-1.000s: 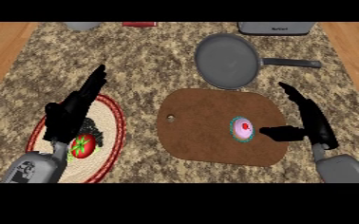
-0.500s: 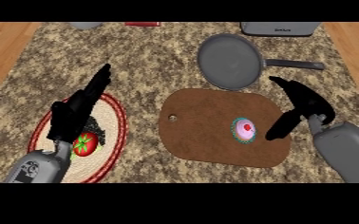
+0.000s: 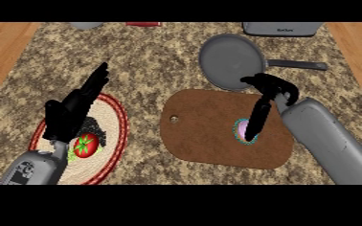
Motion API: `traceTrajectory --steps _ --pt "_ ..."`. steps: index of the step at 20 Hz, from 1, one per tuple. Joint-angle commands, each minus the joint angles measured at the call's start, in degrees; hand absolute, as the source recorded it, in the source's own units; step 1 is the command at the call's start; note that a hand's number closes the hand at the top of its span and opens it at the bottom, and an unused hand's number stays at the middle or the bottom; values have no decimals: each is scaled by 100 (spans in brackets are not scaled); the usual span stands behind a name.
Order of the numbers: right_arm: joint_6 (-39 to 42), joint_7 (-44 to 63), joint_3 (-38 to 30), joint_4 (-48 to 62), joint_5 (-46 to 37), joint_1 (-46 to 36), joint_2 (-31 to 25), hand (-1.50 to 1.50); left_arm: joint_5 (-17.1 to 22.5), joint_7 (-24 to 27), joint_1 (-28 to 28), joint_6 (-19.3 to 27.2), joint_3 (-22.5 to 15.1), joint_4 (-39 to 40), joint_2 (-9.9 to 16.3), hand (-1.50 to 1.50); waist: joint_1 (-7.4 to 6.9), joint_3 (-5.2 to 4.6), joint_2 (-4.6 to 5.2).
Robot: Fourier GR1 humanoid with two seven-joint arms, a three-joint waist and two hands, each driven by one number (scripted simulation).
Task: Pick the cupcake from the cutting board and place it in the pan
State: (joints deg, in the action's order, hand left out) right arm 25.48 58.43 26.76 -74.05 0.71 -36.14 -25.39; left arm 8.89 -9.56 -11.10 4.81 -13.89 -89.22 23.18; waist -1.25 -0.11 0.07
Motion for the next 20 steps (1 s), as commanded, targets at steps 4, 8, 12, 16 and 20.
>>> traceTrajectory --steps 4,8,12,16,20 --pt "407 1485 408 453 30 -684 612 -150 80 -35 130 -179 204 -69 96 0 46 2 -13" --pt "508 1403 463 67 94 -265 173 -150 -64 -36 243 -141 182 -102 42 0 134 6 -37" --pt "420 1535 635 -98 16 -83 235 -150 -166 55 152 -87 222 57 -110 0 166 5 -37" --pt "490 1218 592 278 -136 -231 250 -150 -381 121 23 40 92 293 -445 0 137 7 -10" --pt "110 1179 785 141 -534 154 442 -150 -249 -360 -97 -172 264 -168 -245 0 140 9 -20"
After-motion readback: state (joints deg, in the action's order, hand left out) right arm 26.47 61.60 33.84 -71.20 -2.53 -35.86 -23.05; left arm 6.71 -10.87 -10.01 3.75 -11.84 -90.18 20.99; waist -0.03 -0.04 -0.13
